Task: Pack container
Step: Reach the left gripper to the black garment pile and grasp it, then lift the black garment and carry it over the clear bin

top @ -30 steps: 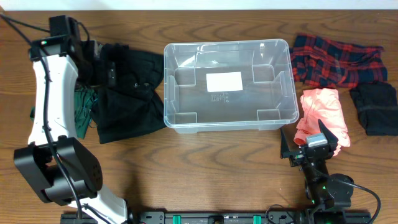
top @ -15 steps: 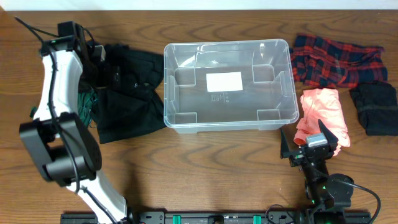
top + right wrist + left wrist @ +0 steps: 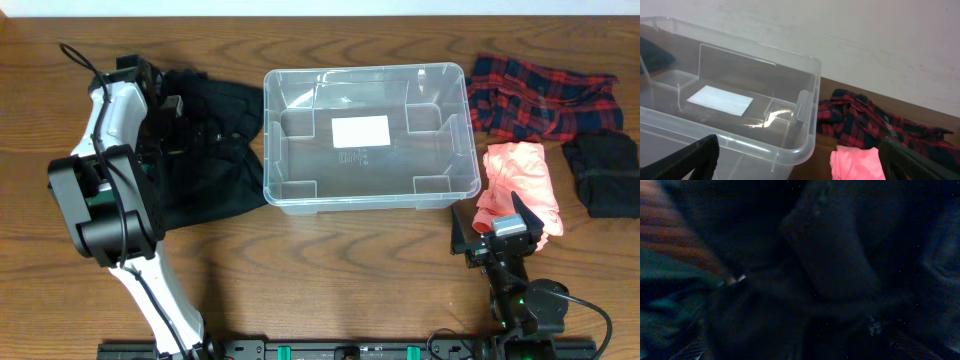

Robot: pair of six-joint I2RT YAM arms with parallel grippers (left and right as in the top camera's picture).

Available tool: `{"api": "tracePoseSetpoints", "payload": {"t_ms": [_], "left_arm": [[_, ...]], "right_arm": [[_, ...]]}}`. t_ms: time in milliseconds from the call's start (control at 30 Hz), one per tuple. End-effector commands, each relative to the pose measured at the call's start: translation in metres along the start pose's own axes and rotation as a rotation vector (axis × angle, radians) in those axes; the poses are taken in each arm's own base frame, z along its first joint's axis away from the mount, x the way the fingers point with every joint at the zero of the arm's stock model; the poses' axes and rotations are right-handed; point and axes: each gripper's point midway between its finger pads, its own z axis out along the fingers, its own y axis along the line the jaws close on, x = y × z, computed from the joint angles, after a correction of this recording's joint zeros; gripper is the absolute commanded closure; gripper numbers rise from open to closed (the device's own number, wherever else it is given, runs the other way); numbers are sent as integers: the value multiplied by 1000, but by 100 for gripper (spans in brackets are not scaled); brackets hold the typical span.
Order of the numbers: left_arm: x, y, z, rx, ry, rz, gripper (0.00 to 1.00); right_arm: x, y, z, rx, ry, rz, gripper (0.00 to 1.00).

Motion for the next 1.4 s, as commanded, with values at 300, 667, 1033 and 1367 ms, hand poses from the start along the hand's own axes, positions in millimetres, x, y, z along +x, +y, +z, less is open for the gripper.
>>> {"api": "tracePoseSetpoints", "payload": {"t_ms": [300, 667, 1033, 1367], "left_arm": [[15, 2, 33, 15, 100, 8, 63], [9, 0, 4, 14, 86, 4, 94], [-14, -6, -125, -24, -246, -27, 94], [8, -32, -267, 49, -650, -155, 94]], "right_arm": [[0, 0, 0, 0, -1, -13, 1], [0, 0, 0, 0, -1, -13, 1], [0, 0, 0, 0, -1, -13, 1], [0, 0, 0, 0, -1, -13, 1]]}}
